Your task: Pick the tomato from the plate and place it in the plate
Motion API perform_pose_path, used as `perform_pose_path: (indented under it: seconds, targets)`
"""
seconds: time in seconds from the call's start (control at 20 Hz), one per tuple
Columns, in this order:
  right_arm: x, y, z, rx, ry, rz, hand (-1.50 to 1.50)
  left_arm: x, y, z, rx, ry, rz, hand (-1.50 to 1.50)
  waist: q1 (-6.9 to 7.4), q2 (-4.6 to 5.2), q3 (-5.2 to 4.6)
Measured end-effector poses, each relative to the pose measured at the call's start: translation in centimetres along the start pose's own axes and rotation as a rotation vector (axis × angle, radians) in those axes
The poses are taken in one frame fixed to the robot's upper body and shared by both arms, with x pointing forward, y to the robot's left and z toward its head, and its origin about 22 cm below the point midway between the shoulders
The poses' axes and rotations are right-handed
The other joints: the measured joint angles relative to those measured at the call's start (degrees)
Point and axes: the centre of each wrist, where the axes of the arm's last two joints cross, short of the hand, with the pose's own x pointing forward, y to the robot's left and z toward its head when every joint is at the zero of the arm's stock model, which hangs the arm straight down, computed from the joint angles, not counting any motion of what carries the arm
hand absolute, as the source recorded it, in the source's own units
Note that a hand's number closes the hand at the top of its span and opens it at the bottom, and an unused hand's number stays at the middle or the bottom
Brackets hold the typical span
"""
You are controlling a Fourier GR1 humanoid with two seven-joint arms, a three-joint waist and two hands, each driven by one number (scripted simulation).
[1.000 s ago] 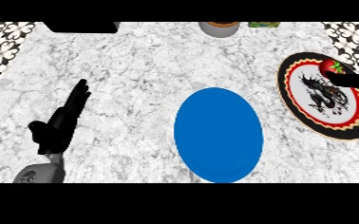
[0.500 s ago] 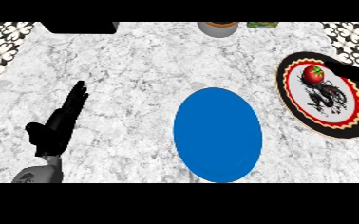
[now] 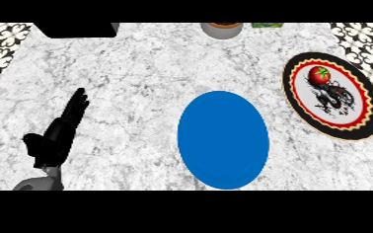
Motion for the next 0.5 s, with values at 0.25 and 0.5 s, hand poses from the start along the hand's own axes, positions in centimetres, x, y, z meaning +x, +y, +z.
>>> perform_pose_path:
  seconds: [0.25,0.5]
  targets:
    - [-3.9,-7.1,1.1,0.018,-0.032,-0.026,-1.5,0.2,-0.2,0.0,0.001,-0.001,0.001,0.0,0.03,0.0,-0.02]
    - [-6.0,-12.2,1.6,0.072,-0.066,-0.026,-1.5,0.2,-0.2,0.0,-0.003,0.002,-0.005,0.0,0.37,0.08,-0.01]
